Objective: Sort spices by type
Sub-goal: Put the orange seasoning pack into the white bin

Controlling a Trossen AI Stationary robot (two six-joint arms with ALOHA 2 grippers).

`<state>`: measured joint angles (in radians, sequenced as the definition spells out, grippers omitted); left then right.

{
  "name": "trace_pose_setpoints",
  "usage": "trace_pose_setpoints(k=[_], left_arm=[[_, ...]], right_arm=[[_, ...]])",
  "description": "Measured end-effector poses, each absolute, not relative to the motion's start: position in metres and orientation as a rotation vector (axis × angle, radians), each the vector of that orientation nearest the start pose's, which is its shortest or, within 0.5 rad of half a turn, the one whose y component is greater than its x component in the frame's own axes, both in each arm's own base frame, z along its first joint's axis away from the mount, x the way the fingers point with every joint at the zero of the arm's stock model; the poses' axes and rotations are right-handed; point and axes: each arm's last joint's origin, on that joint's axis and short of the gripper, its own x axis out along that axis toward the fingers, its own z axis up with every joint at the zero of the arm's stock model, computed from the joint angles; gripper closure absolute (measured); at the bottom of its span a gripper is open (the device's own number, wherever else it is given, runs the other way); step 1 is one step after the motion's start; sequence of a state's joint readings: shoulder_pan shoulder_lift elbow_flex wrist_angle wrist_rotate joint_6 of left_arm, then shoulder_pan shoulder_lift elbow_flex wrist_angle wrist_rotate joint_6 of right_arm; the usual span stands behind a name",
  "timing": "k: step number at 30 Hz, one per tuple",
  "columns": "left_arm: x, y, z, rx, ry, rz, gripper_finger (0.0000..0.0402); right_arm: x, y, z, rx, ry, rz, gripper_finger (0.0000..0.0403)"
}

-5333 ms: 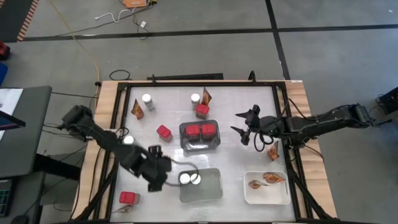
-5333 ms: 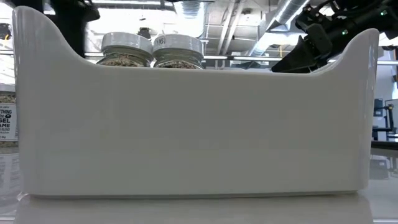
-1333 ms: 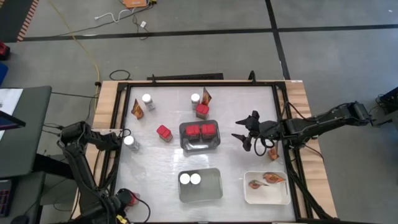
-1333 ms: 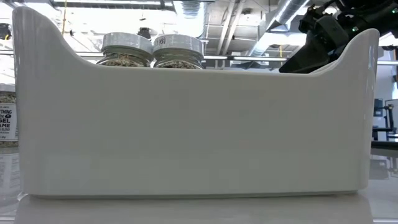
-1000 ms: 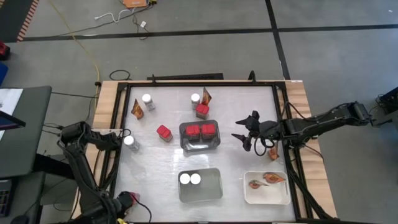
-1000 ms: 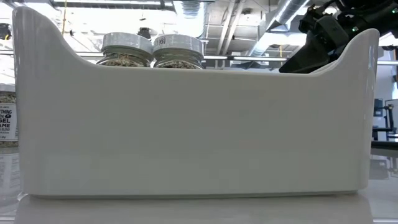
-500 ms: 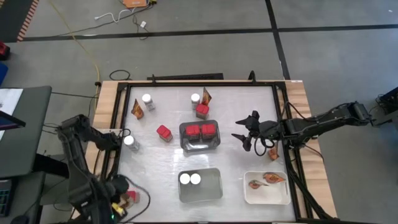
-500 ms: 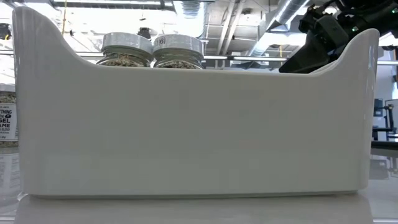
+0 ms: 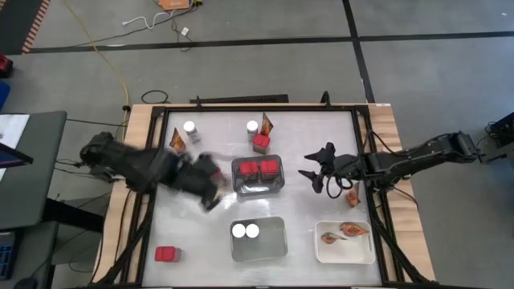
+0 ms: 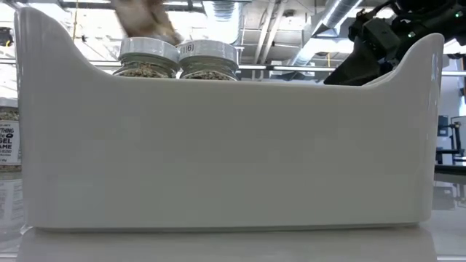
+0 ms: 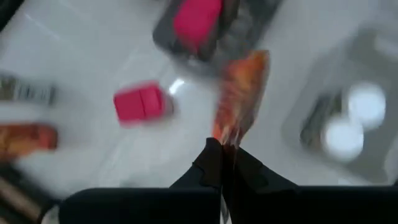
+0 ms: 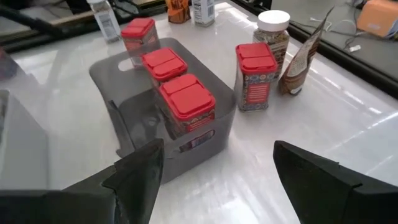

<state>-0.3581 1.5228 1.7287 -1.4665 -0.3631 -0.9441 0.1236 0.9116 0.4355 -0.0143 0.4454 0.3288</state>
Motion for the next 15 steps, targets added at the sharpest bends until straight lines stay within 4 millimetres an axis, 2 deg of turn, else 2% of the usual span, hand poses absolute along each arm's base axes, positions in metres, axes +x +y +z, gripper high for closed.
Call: trace_pose_setpoints(k=[4,9,12,15], left_arm=[[0.288,-0.03,0.389,-0.556,0.909,0.528,0.0401],[0.327,0.035,0.384,-0.779,0.73,0.512,0.0401],[0.349,0.06,0.373,-0.906,0.675,0.473,0.0401],[0.372,0.076,0.359,-0.978,0.628,0.415,0.0401]], right_arm=[[0.188,0.005,0.206,0.093,0.448,-0.399,0.0073],[0.189,0.002,0.206,0.084,0.423,-0.498,0.008],[0.192,0.011,0.212,0.076,0.333,-0.544,0.0088],[0.2,0.027,0.218,-0.006,0.244,-0.528,0.0093]])
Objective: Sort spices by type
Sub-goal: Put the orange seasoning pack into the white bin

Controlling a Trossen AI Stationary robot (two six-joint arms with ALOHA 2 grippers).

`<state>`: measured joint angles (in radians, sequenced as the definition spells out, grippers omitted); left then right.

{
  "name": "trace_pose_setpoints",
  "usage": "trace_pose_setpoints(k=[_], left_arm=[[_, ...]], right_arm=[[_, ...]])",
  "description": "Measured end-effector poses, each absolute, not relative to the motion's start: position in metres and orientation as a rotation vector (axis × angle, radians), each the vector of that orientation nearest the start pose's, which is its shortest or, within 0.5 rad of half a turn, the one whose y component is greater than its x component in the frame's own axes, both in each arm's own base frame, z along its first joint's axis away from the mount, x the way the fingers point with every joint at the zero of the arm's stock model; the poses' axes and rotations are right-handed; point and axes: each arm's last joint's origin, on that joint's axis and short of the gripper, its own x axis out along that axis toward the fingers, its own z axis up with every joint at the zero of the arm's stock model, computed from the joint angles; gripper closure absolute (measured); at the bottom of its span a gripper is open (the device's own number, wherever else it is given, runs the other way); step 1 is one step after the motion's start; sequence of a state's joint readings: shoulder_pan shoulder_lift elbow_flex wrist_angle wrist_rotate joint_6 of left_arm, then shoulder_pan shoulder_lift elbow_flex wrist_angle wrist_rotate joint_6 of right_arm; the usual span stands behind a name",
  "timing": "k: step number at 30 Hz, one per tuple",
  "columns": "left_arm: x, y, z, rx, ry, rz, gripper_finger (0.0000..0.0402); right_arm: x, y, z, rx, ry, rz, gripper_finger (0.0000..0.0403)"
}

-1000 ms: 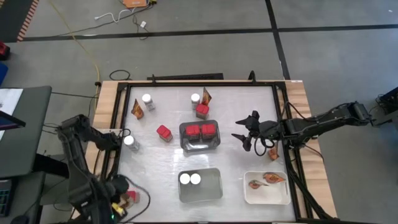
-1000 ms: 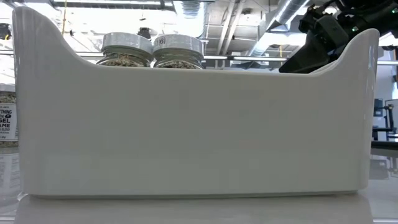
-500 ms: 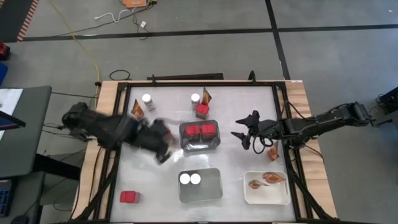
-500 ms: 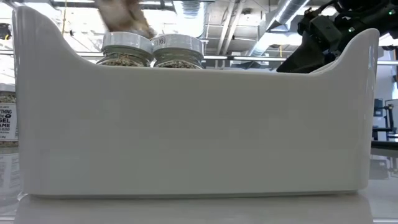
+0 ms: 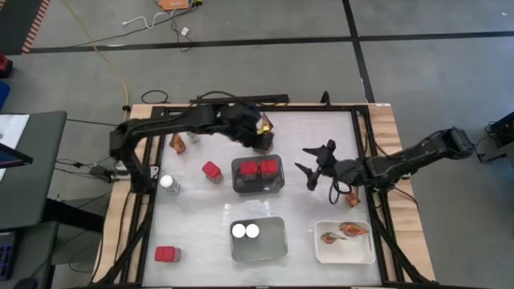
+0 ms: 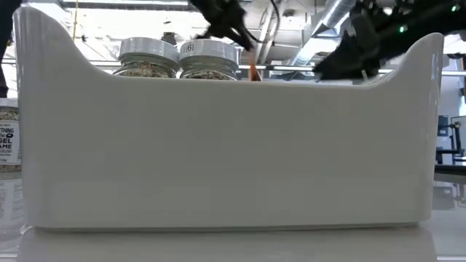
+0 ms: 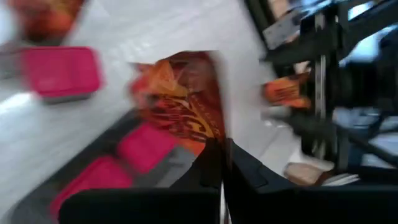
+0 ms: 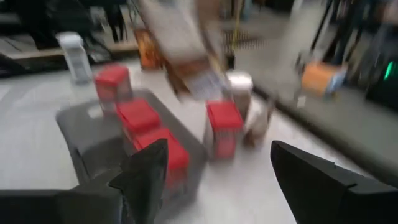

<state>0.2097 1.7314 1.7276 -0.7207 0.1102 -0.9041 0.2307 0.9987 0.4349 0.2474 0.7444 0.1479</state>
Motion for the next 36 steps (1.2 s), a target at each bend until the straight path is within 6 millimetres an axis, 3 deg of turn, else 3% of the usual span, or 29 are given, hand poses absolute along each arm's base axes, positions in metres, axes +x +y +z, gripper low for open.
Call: trace_pose_setpoints(k=[5,9,14,22,30,36], left_arm=[[0.401,0.092,0.35,-1.078,0.503,0.281,0.0401],[0.414,0.102,0.34,-1.144,0.463,0.259,0.0401],[0.412,0.106,0.336,-1.173,0.483,0.278,0.0401],[0.412,0.105,0.335,-1.181,0.496,0.289,0.0401],[0.41,0.104,0.333,-1.167,0.536,0.281,0.0401],[0.411,0.101,0.332,-1.165,0.546,0.271,0.0401]], right_arm=[[0.214,0.054,0.216,-0.297,0.19,-0.613,0.0097],[0.23,0.061,0.207,-0.376,0.193,-0.779,0.0097],[0.258,0.055,0.197,-0.423,0.273,-1.017,0.0097],[0.304,0.042,0.19,-0.456,0.323,-1.073,0.0098],[0.309,0.043,0.192,-0.319,0.236,-1.095,0.0103],[0.311,0.032,0.193,-0.305,0.232,-1.126,0.0173]])
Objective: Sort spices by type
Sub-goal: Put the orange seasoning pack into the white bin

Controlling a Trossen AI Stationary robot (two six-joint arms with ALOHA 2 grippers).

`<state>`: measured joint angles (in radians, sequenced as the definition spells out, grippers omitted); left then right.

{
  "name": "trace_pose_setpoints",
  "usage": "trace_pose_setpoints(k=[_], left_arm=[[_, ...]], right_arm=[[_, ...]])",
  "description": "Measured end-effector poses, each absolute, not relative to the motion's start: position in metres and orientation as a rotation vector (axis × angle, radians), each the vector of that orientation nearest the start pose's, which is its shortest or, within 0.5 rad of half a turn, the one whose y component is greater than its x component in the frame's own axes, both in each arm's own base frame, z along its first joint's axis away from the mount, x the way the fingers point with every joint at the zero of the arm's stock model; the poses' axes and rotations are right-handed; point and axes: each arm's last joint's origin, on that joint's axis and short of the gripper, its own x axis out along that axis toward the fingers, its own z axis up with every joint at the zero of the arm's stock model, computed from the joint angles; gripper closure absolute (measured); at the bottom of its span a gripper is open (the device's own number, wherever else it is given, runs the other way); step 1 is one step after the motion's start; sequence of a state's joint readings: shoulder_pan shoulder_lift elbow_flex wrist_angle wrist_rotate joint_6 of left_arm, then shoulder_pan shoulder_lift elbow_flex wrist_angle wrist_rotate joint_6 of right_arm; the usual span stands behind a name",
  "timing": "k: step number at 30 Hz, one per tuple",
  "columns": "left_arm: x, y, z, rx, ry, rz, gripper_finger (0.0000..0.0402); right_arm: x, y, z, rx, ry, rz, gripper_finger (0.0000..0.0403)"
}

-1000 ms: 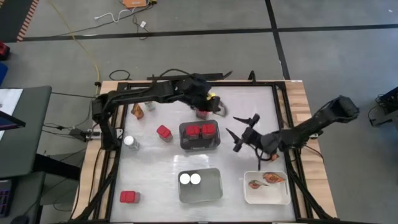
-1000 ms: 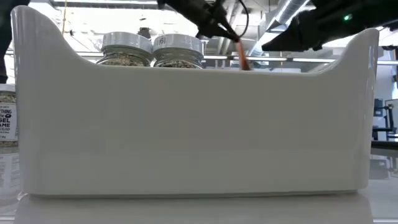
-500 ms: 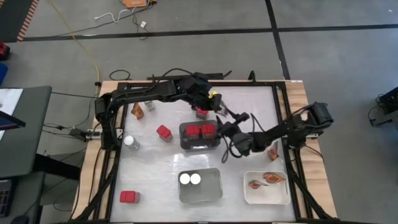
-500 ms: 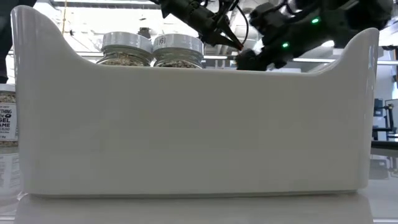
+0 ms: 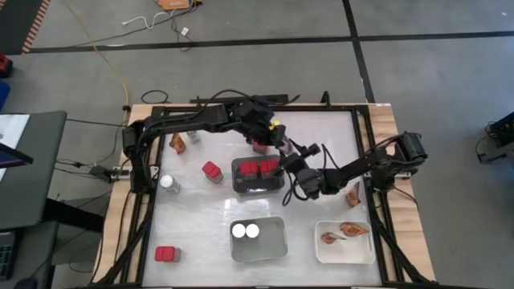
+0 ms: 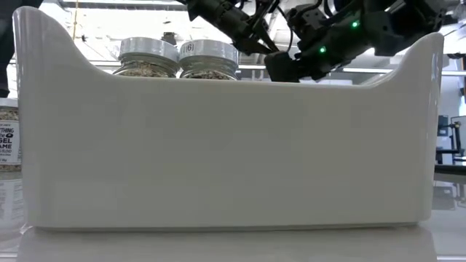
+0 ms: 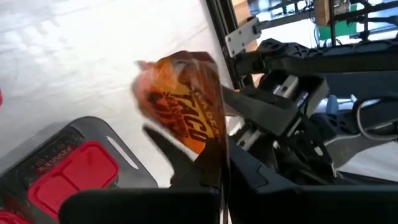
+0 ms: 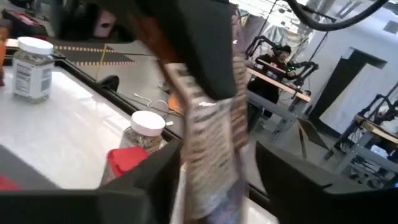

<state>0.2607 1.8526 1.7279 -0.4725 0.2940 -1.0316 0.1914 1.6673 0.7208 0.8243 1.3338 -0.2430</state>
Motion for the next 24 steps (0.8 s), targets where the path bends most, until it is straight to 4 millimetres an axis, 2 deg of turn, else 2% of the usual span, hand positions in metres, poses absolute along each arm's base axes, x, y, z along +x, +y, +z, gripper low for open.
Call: trace_pose_setpoints(k=[7,11,17,24], left_arm=[[0.4108,0.0999,0.3325,-1.146,0.559,0.244,0.0401],[0.4109,0.0997,0.3324,-1.125,0.561,0.237,0.0401],[0.4119,0.0962,0.3324,-0.994,0.562,0.219,0.0395],[0.4084,0.0911,0.327,-0.886,0.642,0.206,0.0333]], right_arm=[[0.312,0.0335,0.1927,-0.338,0.249,-1.08,0.0347],[0.312,0.0356,0.1926,-0.363,0.261,-1.061,0.0348],[0.3121,0.0349,0.1926,-0.364,0.263,-1.063,0.0348],[0.3122,0.0351,0.1923,-0.378,0.271,-1.055,0.0348]])
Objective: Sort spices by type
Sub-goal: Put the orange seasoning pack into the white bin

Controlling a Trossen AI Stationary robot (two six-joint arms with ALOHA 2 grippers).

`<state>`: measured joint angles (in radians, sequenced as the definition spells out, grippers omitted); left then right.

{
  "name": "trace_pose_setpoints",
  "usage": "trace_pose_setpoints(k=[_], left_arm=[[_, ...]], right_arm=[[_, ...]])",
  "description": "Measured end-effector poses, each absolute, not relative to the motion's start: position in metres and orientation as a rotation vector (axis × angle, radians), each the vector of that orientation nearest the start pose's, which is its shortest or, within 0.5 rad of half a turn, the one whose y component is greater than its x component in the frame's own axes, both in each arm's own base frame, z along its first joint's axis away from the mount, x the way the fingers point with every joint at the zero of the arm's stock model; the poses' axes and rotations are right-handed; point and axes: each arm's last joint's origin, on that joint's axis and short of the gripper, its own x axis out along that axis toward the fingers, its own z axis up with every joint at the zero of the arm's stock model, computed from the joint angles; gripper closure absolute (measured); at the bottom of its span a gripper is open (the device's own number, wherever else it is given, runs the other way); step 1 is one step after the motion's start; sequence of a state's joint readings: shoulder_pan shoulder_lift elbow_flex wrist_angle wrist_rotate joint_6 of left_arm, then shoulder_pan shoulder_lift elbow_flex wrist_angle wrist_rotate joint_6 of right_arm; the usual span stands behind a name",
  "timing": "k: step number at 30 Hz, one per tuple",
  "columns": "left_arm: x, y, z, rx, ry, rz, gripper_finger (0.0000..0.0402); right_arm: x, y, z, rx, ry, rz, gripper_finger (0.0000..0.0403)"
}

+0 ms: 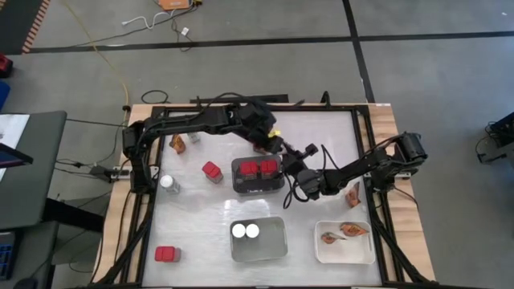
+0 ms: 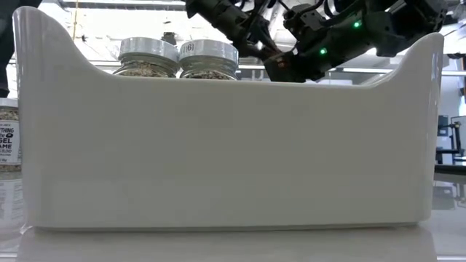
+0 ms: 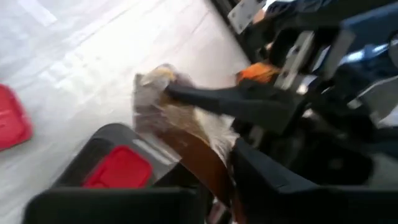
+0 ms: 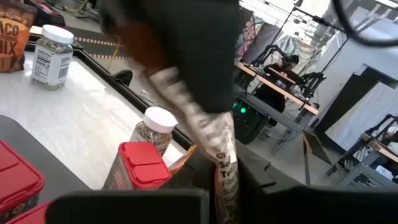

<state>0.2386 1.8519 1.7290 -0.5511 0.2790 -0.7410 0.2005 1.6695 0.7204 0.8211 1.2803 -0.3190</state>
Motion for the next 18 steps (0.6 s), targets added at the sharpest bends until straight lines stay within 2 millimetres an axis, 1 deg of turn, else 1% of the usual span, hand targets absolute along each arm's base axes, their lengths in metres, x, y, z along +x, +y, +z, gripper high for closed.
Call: trace_pose_setpoints(k=[4,6,8,10,13,15,18], left_arm=[[0.406,0.092,0.324,-0.838,0.675,0.238,0.0288],[0.404,0.098,0.325,-0.864,0.666,0.248,0.0273],[0.399,0.106,0.329,-0.876,0.658,0.215,0.0264],[0.392,0.111,0.338,-0.836,0.639,0.192,0.0261],[0.38,0.112,0.356,-0.746,0.596,0.162,0.026],[0.371,0.111,0.367,-0.677,0.571,0.146,0.026],[0.355,0.108,0.382,-0.552,0.565,0.175,0.026]], right_arm=[[0.312,0.037,0.192,-0.393,0.282,-1.045,0.0348],[0.31,0.04,0.192,-0.415,0.303,-1.033,0.0348],[0.307,0.044,0.195,-0.426,0.311,-1.026,0.0348],[0.302,0.05,0.2,-0.442,0.321,-1.031,0.0348],[0.291,0.06,0.207,-0.464,0.335,-1.004,0.0348],[0.281,0.066,0.21,-0.462,0.343,-0.978,0.0348],[0.26,0.071,0.217,-0.399,0.333,-0.941,0.0348]])
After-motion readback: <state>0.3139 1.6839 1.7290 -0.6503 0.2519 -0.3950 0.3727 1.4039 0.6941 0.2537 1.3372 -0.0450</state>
